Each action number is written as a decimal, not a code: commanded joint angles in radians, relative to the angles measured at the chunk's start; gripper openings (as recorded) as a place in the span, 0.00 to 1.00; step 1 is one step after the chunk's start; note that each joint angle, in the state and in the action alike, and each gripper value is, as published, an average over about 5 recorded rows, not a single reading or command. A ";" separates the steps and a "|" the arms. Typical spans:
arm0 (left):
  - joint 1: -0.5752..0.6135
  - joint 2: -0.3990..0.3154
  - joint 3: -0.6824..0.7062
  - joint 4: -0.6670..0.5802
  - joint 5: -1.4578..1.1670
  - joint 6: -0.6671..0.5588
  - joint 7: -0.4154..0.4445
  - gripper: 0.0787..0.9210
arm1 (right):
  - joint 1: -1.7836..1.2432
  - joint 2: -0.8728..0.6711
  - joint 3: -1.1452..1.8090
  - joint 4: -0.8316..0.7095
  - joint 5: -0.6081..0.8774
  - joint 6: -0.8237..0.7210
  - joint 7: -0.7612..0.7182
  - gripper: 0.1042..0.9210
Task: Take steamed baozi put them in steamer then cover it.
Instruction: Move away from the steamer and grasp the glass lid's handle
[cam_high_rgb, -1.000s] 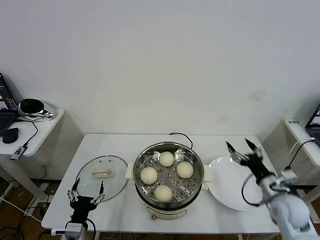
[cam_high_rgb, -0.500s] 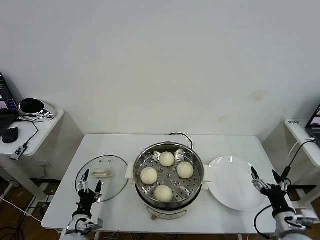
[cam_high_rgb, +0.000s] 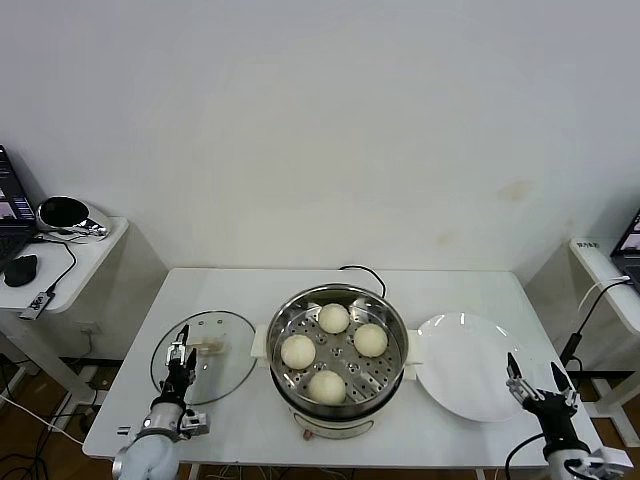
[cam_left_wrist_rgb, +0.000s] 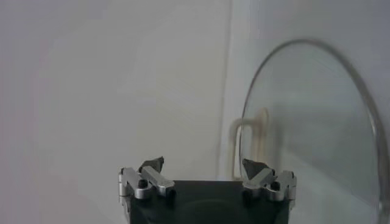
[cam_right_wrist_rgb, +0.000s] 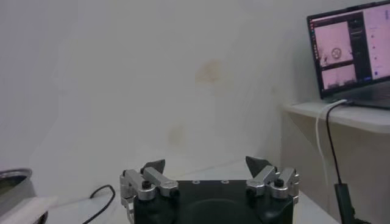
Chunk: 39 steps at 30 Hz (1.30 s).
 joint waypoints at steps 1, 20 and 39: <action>-0.085 0.012 0.042 0.077 0.042 0.071 0.048 0.88 | -0.019 0.029 0.008 0.004 -0.021 0.011 0.005 0.88; -0.161 -0.050 0.067 0.122 -0.059 0.141 0.020 0.88 | -0.014 0.052 0.007 -0.051 -0.094 0.044 0.004 0.88; -0.218 -0.067 0.070 0.256 -0.081 0.096 -0.075 0.84 | -0.006 0.038 0.005 -0.083 -0.106 0.046 0.000 0.88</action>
